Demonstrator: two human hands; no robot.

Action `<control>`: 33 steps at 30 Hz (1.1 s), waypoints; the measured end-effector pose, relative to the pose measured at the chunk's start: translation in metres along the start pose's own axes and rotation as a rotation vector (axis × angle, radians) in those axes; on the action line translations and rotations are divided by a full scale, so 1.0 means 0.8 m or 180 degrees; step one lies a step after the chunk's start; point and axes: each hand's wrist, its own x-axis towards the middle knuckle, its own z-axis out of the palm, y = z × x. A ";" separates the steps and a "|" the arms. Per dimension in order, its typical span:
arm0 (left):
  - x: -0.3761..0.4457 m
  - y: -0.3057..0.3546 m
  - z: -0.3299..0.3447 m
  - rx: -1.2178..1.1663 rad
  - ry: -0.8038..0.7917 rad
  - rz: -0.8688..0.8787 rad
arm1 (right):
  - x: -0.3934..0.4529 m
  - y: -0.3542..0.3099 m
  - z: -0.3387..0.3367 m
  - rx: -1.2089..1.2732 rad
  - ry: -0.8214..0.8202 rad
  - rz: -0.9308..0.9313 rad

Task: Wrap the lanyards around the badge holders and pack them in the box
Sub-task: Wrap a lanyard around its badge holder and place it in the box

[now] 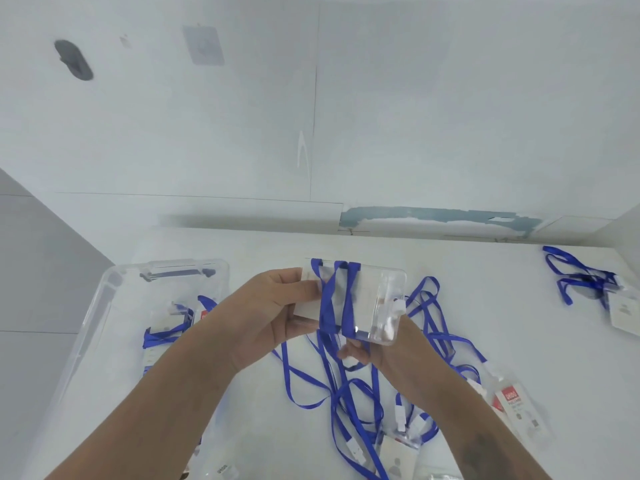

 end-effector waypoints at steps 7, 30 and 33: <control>0.002 0.008 -0.003 -0.0244 0.0376 0.0259 | -0.005 0.022 0.000 -0.0735 0.0605 -0.0130; -0.009 -0.006 -0.017 0.1744 0.0423 0.0147 | -0.014 -0.086 -0.005 -0.2446 0.0027 -0.0990; -0.014 -0.002 -0.022 0.1145 -0.0106 0.0072 | -0.004 -0.084 -0.010 -0.1600 -0.0065 -0.0707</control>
